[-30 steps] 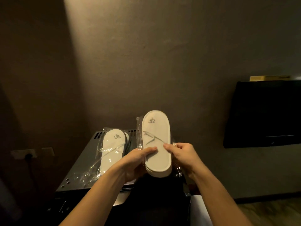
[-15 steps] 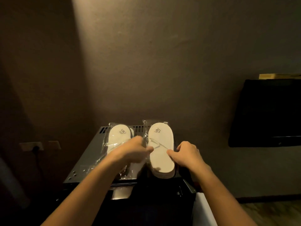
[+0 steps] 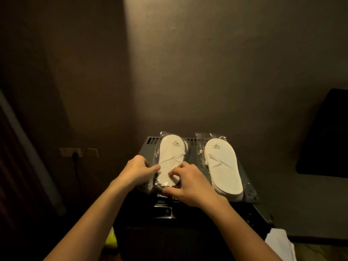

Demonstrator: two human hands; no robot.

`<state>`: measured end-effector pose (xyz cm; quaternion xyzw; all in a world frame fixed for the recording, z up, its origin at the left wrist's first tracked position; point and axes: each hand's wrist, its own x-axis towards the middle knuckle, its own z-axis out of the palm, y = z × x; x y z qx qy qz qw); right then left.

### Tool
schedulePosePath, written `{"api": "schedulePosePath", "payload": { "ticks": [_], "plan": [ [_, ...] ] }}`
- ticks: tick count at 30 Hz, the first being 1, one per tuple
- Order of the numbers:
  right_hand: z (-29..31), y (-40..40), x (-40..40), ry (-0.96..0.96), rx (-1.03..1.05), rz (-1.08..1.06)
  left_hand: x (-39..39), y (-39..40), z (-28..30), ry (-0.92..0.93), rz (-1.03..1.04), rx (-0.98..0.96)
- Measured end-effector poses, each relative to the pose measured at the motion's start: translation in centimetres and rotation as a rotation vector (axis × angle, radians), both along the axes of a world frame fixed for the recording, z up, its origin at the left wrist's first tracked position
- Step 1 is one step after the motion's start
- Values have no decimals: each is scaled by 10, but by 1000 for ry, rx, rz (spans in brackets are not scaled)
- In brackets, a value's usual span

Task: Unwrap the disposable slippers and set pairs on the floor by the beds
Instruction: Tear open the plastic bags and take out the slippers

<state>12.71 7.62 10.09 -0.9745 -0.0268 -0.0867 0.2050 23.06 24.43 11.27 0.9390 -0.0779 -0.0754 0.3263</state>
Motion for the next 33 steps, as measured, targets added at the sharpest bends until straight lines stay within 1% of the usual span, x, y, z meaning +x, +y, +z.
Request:
{"api": "schedulePosePath", "payload": {
  "ticks": [3,5,6,9,10,11,14,15,18,20,22,24,27,29,30,31,33],
  "plan": [
    [-6,4,-2,-83,36,8,0,3,-3,102,-13,-208],
    [-8,5,-6,-112,74,33,-1,3,-1,175,-17,-289],
    [-9,6,-7,-121,95,44,0,3,-1,210,-21,-304],
    [-10,6,-13,-160,144,51,-2,-1,0,268,-59,-269],
    [-10,5,-16,-178,173,52,-3,-2,1,306,-83,-297],
    [-9,4,-19,-195,208,57,-3,-3,1,358,-117,-362],
    [-4,3,-31,-245,283,80,-7,-3,7,540,-226,-646],
    [-1,3,-35,-267,296,88,-8,-4,8,559,-259,-718],
    [7,4,-51,-366,310,68,-21,-8,15,544,-286,-933],
    [12,5,-61,-447,257,48,-28,-11,16,541,-325,-1065],
    [14,6,-70,-521,186,25,-36,-14,19,493,-344,-1130],
    [15,6,-80,-548,165,18,-36,-15,22,439,-311,-1207],
    [16,1,-94,-534,130,6,-31,-11,23,489,-292,-1278],
    [17,-7,-100,-525,72,-49,-29,-11,20,526,-275,-1268],
    [18,-11,-102,-532,51,-100,-31,-13,19,541,-247,-1293],
    [20,-14,-104,-563,38,-167,-33,-17,16,545,-215,-1336],
    [24,-16,-106,-714,12,-337,-39,-25,12,564,-171,-1435]
  ]
}}
